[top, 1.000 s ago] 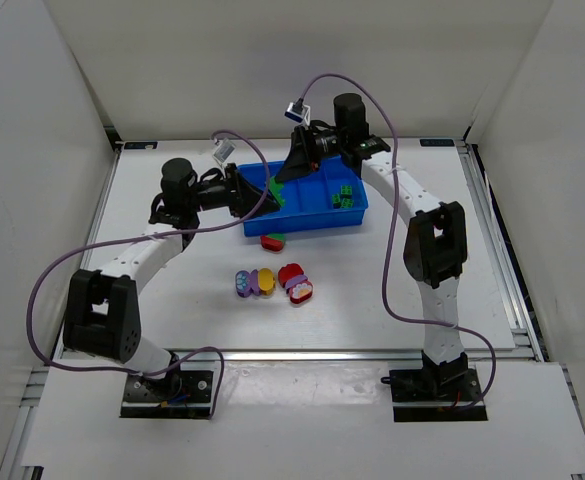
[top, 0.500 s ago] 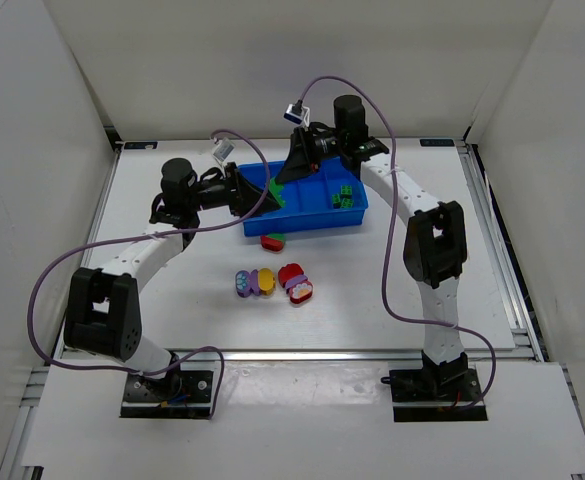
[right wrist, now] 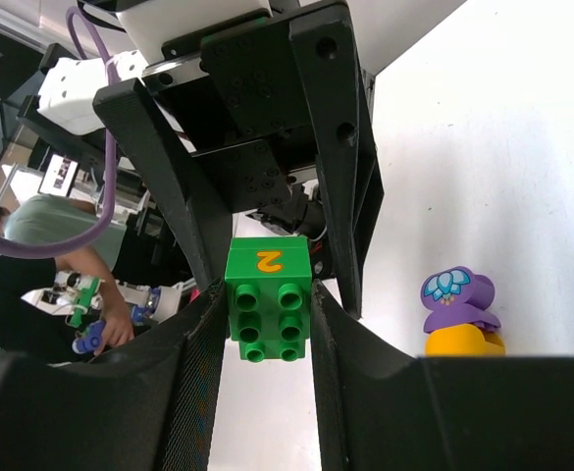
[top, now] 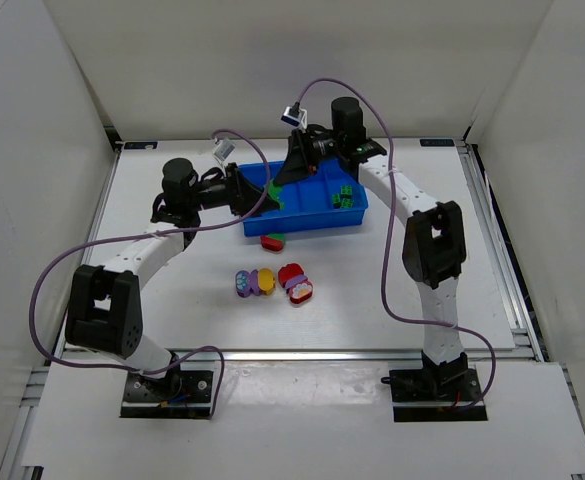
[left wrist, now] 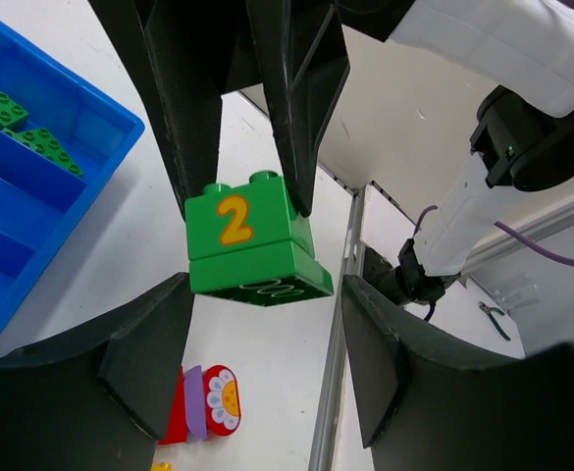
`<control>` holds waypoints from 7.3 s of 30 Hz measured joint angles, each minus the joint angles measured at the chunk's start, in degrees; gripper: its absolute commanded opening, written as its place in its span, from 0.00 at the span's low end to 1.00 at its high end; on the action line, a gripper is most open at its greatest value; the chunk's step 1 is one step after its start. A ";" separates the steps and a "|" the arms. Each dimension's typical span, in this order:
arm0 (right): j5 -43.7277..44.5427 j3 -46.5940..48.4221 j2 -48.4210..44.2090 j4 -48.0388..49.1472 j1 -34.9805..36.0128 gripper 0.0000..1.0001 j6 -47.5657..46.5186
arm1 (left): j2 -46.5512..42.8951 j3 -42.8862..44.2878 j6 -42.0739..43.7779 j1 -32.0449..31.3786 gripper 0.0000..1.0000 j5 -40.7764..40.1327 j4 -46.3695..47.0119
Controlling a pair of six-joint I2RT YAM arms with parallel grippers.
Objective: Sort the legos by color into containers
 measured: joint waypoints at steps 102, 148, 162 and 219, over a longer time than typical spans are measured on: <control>50.80 -26.51 -33.73 -29.81 -22.73 0.77 -56.48 | 56.39 82.73 27.34 -12.28 0.34 -16.50 -52.33; 34.14 -33.94 -36.96 -40.52 0.81 0.70 -84.15 | 17.94 62.58 22.05 6.45 0.74 -26.58 -46.07; 45.66 -29.86 -18.64 -33.35 13.49 0.66 -90.60 | -2.69 26.69 25.57 11.43 0.75 -26.88 -48.33; 60.26 -18.75 0.20 -22.71 16.26 0.72 -65.44 | -8.61 16.35 25.62 14.21 0.75 -27.85 -42.66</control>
